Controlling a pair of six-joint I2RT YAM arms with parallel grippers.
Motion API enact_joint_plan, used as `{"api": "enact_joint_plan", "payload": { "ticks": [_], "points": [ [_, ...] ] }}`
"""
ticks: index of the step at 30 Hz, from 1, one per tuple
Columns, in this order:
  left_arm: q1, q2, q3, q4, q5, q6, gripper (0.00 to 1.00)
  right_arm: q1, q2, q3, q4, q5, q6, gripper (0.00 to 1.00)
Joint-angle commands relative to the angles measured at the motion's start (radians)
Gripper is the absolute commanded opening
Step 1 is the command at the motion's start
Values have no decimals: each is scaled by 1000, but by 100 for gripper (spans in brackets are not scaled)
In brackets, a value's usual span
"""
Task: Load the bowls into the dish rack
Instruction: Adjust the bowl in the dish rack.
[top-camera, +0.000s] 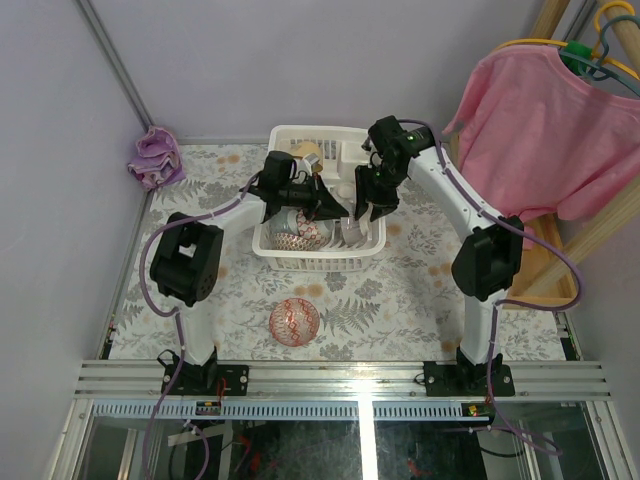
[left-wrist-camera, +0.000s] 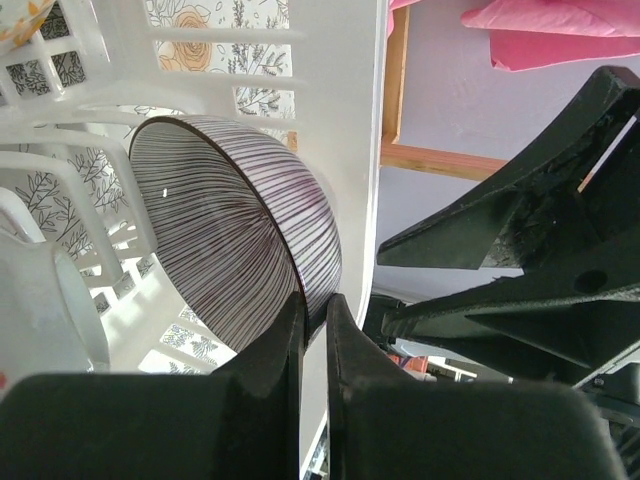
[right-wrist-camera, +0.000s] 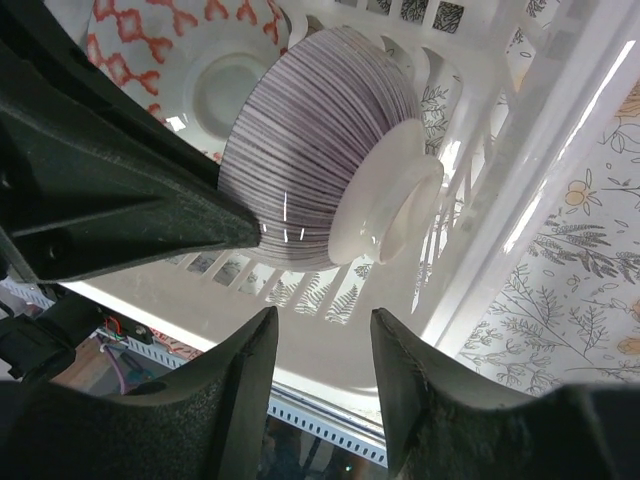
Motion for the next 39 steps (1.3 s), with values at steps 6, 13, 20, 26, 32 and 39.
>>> {"api": "enact_joint_plan", "payload": {
  "ticks": [6, 13, 20, 26, 32, 39],
  "points": [
    [28, 55, -75, -280, -232, 156, 0, 15, 67, 76, -50, 26, -20, 41],
    [39, 71, -52, -340, -269, 190, 0, 15, 80, 64, -33, 42, -10, 34],
    [40, 80, -47, -379, -296, 221, 0, 16, 114, 83, -30, 43, -10, 31],
    [41, 98, -34, -406, -315, 233, 1, 16, 136, 96, -26, 37, -12, 29],
    [39, 112, -11, -435, -327, 247, 2, 15, 154, 112, -25, 41, -14, 29],
    [40, 113, 12, -465, -334, 266, 2, 17, 159, 96, -17, 61, -11, 27]
  ]
}}
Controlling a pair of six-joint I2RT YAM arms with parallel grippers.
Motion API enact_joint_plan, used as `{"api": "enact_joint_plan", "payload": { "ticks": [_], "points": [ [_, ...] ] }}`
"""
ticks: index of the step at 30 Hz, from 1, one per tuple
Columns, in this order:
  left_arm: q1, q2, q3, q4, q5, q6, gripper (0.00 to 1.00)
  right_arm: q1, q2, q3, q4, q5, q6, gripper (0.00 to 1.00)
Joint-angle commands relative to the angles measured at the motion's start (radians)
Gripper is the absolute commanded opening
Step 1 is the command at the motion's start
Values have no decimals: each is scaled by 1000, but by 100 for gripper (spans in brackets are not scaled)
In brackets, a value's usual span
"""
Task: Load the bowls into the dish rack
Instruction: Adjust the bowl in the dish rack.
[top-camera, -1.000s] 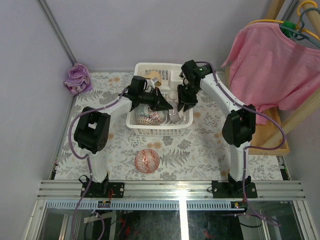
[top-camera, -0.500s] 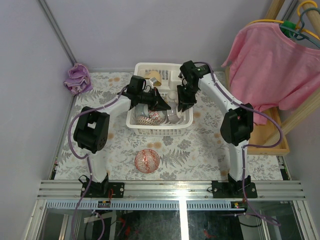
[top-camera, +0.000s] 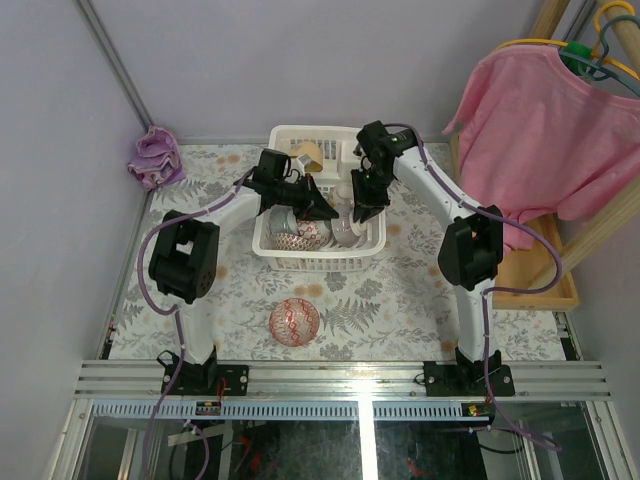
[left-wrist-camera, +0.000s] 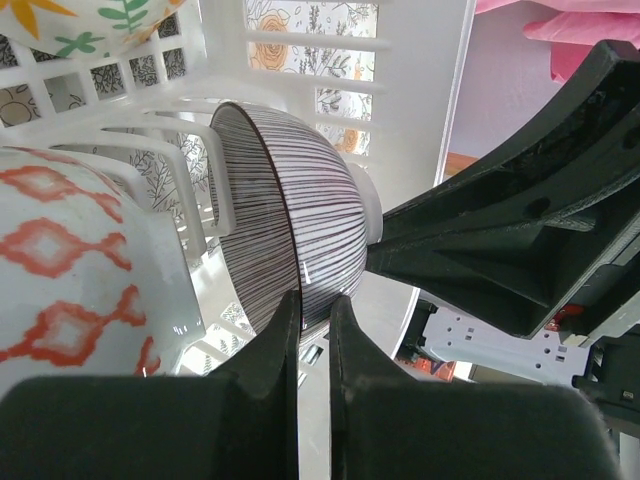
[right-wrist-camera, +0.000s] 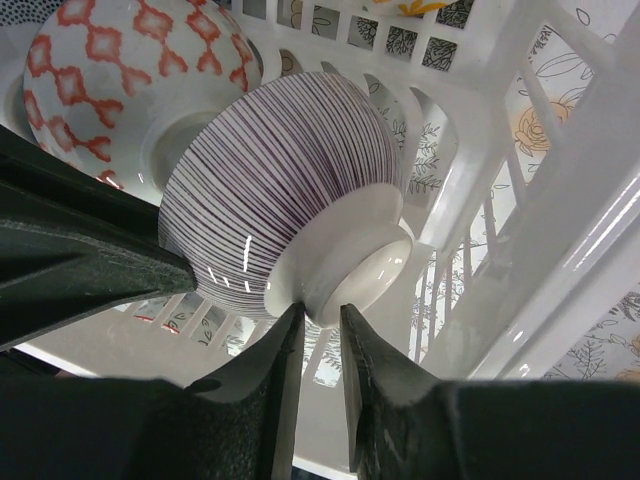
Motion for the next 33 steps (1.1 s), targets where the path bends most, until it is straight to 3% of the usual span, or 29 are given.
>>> {"api": "enact_joint_plan", "payload": {
  "ticks": [1, 11, 16, 24, 33],
  "points": [
    [5, 97, -48, -240, -294, 112, 2, 6, 16, 16, -24, 24, -11, 26],
    [-12, 70, -59, -252, -284, 109, 2, 14, 3, -13, -24, 56, -9, 26],
    [-35, 56, -65, -254, -277, 102, 2, 14, 8, 22, -29, 72, -4, 35],
    [-49, 58, -63, -278, -292, 109, 3, 13, 11, 80, -27, 80, 9, 41],
    [-50, 58, -51, -295, -311, 117, 3, 13, 28, 72, -28, 53, 13, 39]
  ]
}}
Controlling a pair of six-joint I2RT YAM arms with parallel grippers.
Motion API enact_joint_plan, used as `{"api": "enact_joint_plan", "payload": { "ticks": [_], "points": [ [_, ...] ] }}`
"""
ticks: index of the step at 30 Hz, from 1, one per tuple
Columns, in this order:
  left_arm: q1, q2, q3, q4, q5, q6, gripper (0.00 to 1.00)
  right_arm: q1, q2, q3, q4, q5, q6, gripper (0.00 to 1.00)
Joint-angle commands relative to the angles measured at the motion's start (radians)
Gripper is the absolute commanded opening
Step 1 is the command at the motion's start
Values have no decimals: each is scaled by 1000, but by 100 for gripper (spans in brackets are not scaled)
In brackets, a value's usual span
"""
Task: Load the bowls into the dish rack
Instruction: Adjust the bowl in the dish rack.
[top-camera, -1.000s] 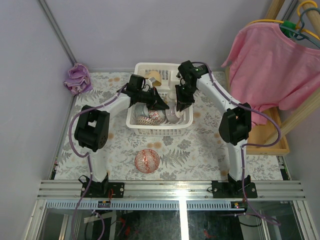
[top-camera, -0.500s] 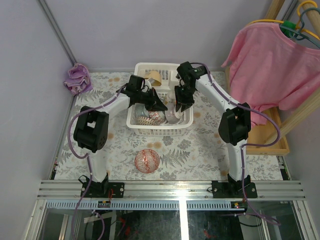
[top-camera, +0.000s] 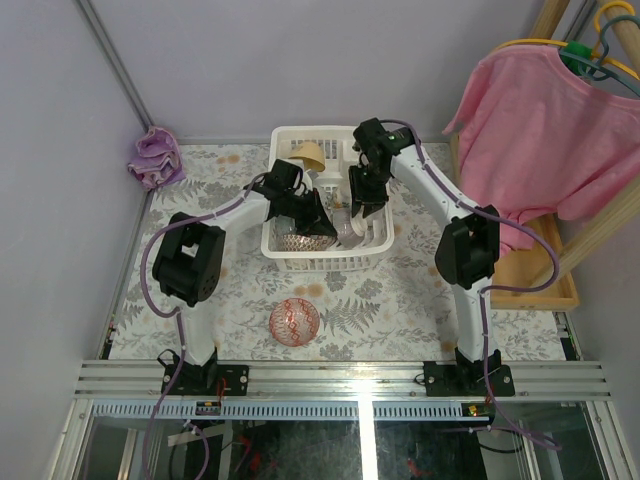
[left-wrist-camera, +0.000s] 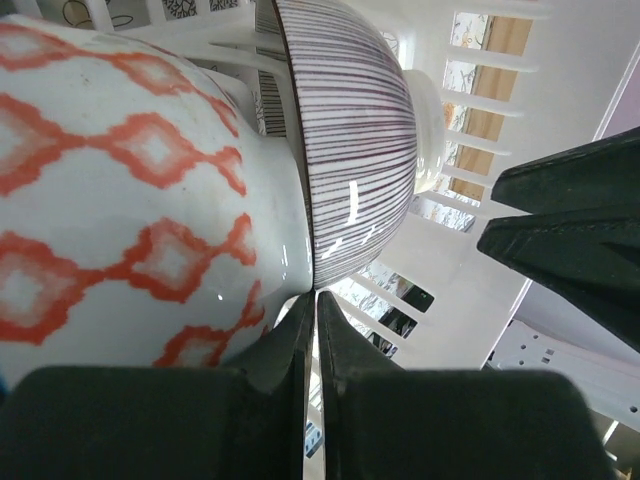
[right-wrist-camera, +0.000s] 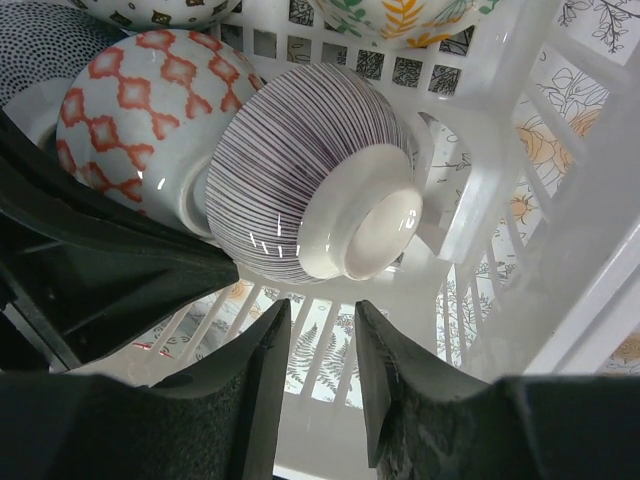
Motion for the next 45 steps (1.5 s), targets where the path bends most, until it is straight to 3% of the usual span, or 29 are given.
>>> {"api": "enact_joint_plan", "payload": {
  "ticks": [1, 6, 11, 22, 31, 45],
  "points": [
    [9, 65, -28, -149, -149, 22, 3, 1, 7, 12, -33, -12, 2, 39],
    [10, 47, -16, -157, -152, 24, 4, 0, 7, -19, -28, -4, -3, 39],
    [9, 22, 5, -175, -156, 33, 17, 2, 27, -31, -34, -5, -8, 39],
    [10, -15, 108, -258, -156, 52, 33, 1, 19, -36, -26, -7, -10, 39],
    [10, -53, 155, -278, -122, 45, 39, 1, -7, -33, -19, -11, -4, 40],
    [10, -81, 325, -373, -167, 62, 43, 0, -69, -28, 13, -24, 15, 61]
  ]
}}
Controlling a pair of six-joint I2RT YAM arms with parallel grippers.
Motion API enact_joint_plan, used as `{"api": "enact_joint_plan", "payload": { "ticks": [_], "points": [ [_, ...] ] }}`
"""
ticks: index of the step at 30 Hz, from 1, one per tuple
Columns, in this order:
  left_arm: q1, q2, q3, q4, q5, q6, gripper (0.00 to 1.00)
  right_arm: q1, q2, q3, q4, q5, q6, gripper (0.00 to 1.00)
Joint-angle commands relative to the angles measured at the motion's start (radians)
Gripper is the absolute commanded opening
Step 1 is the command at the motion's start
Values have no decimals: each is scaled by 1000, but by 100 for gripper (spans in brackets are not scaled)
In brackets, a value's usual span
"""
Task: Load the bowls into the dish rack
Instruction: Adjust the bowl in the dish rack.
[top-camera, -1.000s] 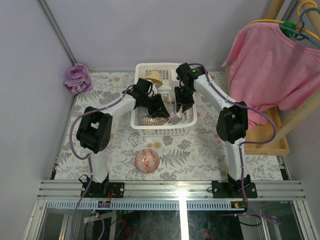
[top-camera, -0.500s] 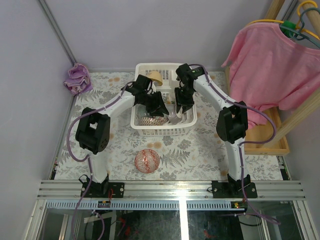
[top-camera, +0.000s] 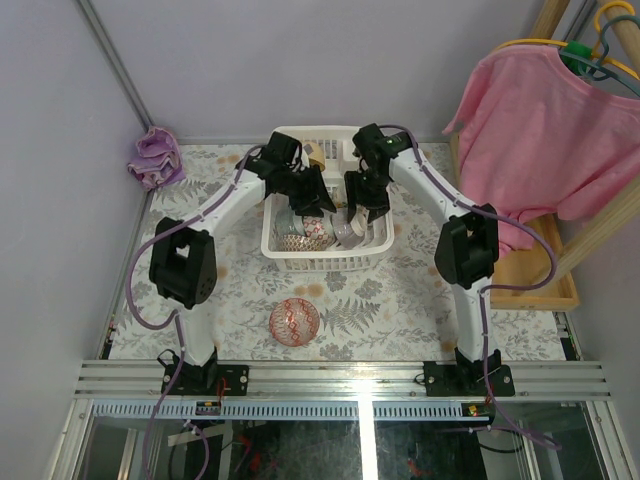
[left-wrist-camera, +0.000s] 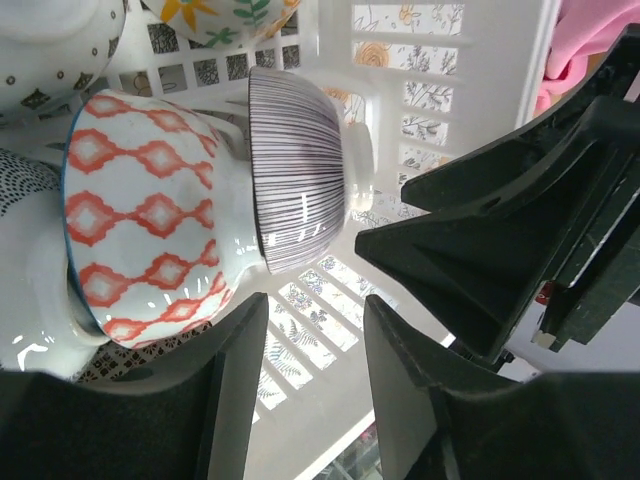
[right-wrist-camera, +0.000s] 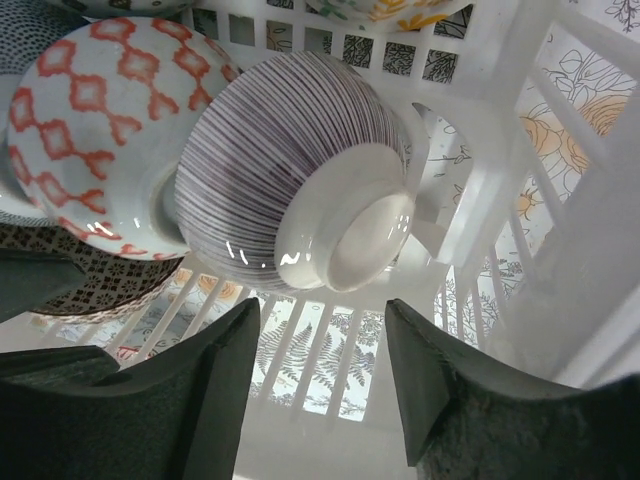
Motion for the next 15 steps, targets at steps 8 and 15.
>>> {"api": "enact_joint_plan", "payload": {
  "ticks": [8, 15],
  "points": [
    [10, -74, 204, -211, -79, 36, 48, -39, -215, -14, 29, -42, 52, 74],
    [12, -112, 284, -340, -117, 44, 79, -114, -356, -104, 55, -82, 79, 76]
  ]
}}
